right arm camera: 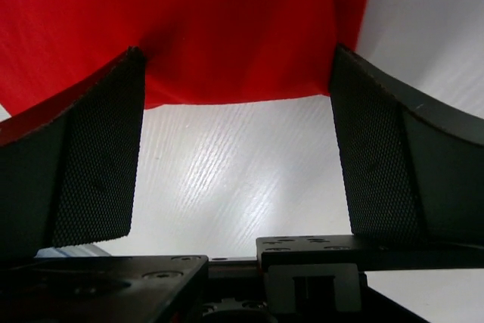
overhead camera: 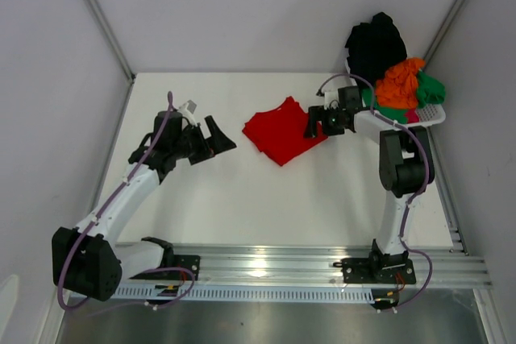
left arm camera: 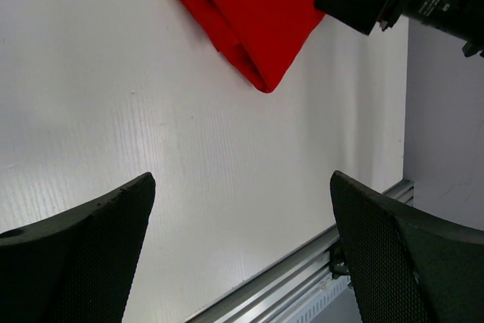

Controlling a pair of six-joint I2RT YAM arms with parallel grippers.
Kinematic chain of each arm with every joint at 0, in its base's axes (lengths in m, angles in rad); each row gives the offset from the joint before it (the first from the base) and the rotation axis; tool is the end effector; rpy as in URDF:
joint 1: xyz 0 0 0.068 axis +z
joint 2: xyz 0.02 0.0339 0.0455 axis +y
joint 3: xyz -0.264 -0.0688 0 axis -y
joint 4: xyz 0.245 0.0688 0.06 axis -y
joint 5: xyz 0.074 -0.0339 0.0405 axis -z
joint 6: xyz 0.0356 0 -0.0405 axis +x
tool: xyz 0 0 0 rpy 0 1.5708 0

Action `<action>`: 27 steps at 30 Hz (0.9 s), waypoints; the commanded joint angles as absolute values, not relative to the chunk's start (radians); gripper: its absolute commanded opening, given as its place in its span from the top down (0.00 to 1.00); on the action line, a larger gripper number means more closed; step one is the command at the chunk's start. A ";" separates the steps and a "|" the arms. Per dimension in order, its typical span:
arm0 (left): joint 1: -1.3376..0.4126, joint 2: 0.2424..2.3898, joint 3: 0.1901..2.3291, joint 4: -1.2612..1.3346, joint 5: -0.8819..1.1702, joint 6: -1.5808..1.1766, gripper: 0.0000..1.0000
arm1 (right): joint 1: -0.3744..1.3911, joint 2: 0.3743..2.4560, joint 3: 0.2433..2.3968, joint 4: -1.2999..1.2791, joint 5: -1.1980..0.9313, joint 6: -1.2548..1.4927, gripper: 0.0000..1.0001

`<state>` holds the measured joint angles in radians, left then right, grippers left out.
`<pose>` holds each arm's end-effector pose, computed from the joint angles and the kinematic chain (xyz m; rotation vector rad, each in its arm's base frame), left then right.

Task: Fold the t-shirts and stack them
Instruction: Neatly place the folded tshirt to the corner

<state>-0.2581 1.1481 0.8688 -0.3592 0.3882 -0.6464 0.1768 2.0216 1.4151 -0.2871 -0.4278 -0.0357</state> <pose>0.2379 -0.0767 0.2807 -0.2208 2.3029 -0.9133 0.4278 0.0914 0.1779 -0.4434 2.4015 0.5881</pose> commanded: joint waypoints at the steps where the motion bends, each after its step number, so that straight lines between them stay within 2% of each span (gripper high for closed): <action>1: -0.265 1.149 0.868 -0.354 0.341 -0.644 0.01 | 0.193 1.977 1.327 -0.206 -0.485 0.050 0.10; 11: -0.264 1.135 0.928 -0.431 0.163 -0.606 0.00 | 0.304 1.806 1.118 -0.072 -0.442 0.193 0.12; 20: -0.253 1.233 1.048 -0.494 0.149 -0.577 0.00 | 0.423 1.660 0.990 -0.054 -0.256 0.417 0.11; 23: -0.227 1.293 1.094 -0.499 0.230 -0.568 0.00 | 0.428 1.617 0.994 -0.118 -0.213 0.440 0.10; 27: -0.184 1.333 1.135 -0.508 0.325 -0.552 0.01 | 0.423 1.531 1.139 -0.302 -0.002 0.452 0.03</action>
